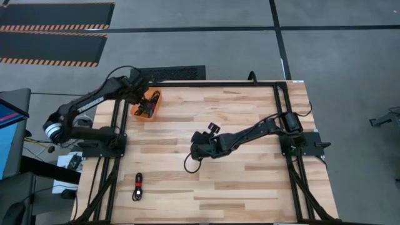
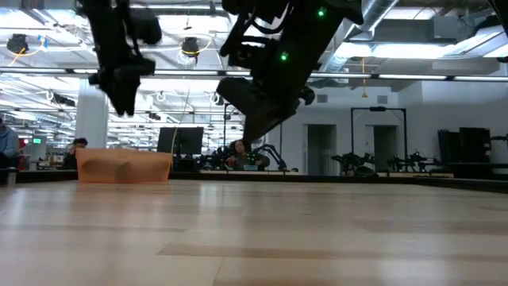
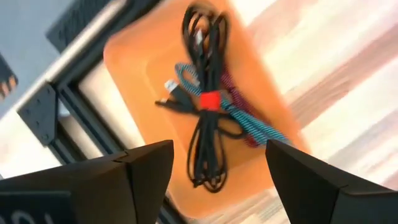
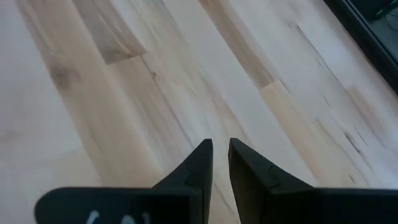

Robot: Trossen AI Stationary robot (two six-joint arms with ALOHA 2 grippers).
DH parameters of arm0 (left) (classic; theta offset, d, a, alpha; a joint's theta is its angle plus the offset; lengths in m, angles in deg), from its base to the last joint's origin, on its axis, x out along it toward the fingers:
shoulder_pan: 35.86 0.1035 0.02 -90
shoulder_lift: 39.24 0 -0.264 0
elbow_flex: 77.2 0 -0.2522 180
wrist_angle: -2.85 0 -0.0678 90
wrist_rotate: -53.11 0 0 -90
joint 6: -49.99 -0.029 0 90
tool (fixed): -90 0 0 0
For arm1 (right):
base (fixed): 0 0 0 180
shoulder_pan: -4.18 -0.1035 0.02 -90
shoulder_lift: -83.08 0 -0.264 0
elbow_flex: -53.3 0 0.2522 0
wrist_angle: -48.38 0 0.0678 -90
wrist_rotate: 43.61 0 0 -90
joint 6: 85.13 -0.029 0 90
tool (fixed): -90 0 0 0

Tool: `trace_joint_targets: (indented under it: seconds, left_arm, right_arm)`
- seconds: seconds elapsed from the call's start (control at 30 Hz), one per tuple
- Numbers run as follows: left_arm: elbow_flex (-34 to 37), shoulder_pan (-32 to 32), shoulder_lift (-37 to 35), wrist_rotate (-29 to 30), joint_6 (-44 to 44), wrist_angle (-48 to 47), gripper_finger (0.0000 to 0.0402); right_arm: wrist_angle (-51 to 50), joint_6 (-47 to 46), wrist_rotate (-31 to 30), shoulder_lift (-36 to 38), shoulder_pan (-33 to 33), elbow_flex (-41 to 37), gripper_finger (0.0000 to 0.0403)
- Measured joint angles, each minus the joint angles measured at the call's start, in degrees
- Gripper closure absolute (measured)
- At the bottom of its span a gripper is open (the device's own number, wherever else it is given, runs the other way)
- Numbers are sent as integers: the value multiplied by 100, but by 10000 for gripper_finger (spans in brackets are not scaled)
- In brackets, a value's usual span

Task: Pick and place USB-C Cables
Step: Put the black charger cable into the orange bin

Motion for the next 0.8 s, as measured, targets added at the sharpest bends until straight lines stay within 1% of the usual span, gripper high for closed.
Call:
trace_joint_targets:
  seconds: [0.13,0.2,0.37,0.5,0.57,0.63,0.7,0.8]
  left_arm:
    - [44,-584,-879,-4,346,155,159]
    - [181,-998,-1397,-4,641,383,162]
    - [938,-2434,-2678,-33,1540,1205,174]
    - [1721,-3758,-3372,189,2270,1870,189]
    - [2104,-4422,-3538,390,2548,2172,199]
    - [2417,-5041,-3554,681,2778,2427,208]
    - [2659,-5643,-3442,998,3017,2594,218]
    - [2840,-6489,-3104,1507,3399,2818,230]
  right_arm:
    - [353,66,67,0,-36,0,328]
    - [673,201,307,0,-37,0,328]
    - [1906,583,1079,-25,-60,0,328]
    - [2834,648,1460,-35,-163,1,328]
    - [3071,647,1468,-35,-247,7,328]
    - [3196,647,1462,-39,-339,7,328]
    - [3342,621,1460,-39,-441,7,328]
    - [3601,591,1448,-79,-623,8,328]
